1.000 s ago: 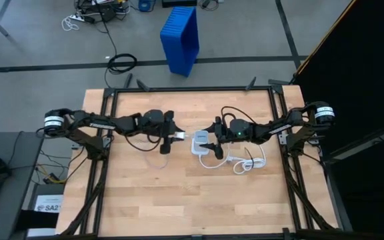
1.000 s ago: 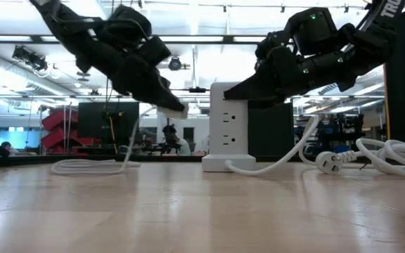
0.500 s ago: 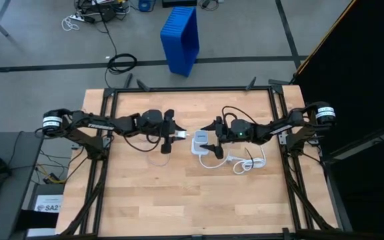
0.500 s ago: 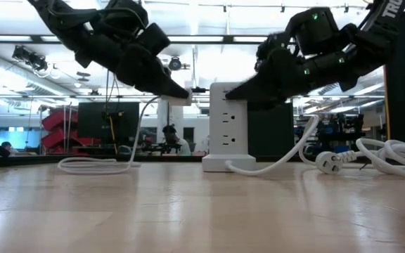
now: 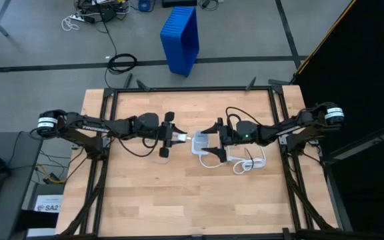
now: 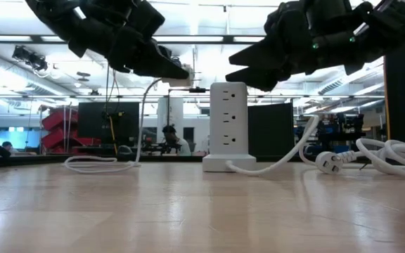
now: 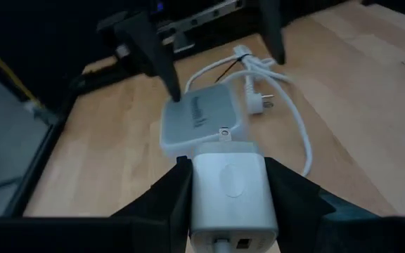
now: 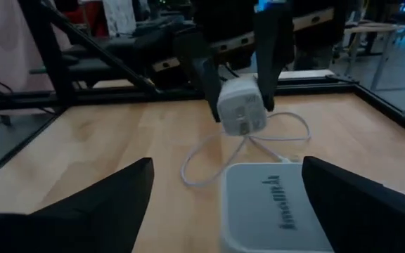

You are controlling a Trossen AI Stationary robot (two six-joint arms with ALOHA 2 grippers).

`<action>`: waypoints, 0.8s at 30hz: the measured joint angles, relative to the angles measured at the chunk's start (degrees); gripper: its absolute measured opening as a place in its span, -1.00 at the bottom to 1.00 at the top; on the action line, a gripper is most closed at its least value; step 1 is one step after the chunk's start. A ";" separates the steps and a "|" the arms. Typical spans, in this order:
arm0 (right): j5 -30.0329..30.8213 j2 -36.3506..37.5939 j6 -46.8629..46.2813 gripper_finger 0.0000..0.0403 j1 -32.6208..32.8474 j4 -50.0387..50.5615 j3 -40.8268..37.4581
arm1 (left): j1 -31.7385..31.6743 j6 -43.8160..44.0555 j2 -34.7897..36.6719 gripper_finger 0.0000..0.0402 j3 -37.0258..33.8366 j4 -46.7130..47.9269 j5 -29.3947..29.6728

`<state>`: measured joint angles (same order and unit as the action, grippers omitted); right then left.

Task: Plug in charger
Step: Remove the white charger adapter from the white outlet extension, then remove the white charger cable from the white charger adapter

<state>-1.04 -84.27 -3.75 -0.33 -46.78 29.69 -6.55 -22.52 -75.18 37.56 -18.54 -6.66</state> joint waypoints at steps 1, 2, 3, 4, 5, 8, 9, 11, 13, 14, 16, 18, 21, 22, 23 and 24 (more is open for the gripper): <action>-0.37 -0.02 -0.82 0.62 0.01 -0.17 0.00 | 0.31 -1.26 0.00 -0.35 0.00 -1.06 0.01; -0.65 -0.02 -1.67 0.60 -0.18 -0.47 0.09 | 0.65 -2.21 0.00 -0.35 0.00 -1.82 0.10; -0.74 -0.02 -2.37 0.58 -0.49 -0.58 0.29 | 1.06 -3.23 0.00 -0.35 0.02 -2.40 0.48; -0.70 -0.02 -3.02 0.57 -0.84 -0.99 0.53 | 1.62 -4.41 0.00 -0.35 0.02 -3.02 1.35; -0.70 -0.02 -3.35 0.55 -1.11 -1.25 0.86 | 2.22 -5.74 -0.01 -0.35 0.02 -3.52 2.55; -0.72 -0.02 -3.57 0.50 -1.68 -0.47 3.10 | 4.68 -10.56 -0.02 -0.35 0.02 -5.28 9.31; -0.92 0.00 -3.57 0.49 -1.77 0.77 3.90 | 5.59 -12.39 -0.02 -0.35 0.02 -5.99 11.95; -1.79 -0.02 -3.59 0.48 -1.78 3.36 5.34 | 7.53 -16.21 -0.04 -0.35 0.02 -8.00 16.36; -1.90 -0.02 -3.23 0.48 -1.44 5.65 6.58 | 9.54 -19.72 -0.26 -0.35 0.02 -9.79 18.45; -1.82 -0.02 -3.14 0.49 -1.17 6.45 6.92 | 10.42 -21.46 -0.32 -0.35 0.02 -10.26 19.00; -1.73 -0.02 -3.29 0.53 -0.72 6.48 7.02 | 12.28 -25.93 -0.37 -0.35 0.02 -10.94 19.80; -1.06 -0.02 -6.07 0.58 -0.42 6.03 7.06 | 13.95 -30.70 -0.37 -0.35 0.02 -11.65 20.81; -0.17 -0.02 -9.55 0.68 -0.53 5.92 7.06 | 15.71 -33.56 -1.49 -0.35 0.04 -13.99 21.40; 0.00 -0.02 -9.77 0.72 -0.51 5.80 7.06 | 16.13 -33.74 -2.44 -0.35 0.04 -15.31 22.07; -0.06 -0.02 -10.02 0.75 -0.24 5.44 7.06 | 16.52 -34.16 -3.59 -0.35 0.04 -16.54 23.07; 0.37 -0.02 -10.15 0.78 0.12 5.26 7.04 | 16.99 -35.01 -4.62 -0.35 0.04 -17.85 24.26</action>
<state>-0.68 -84.29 -13.90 -0.21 -41.52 36.73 10.44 -57.53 -79.80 37.60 -36.40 17.60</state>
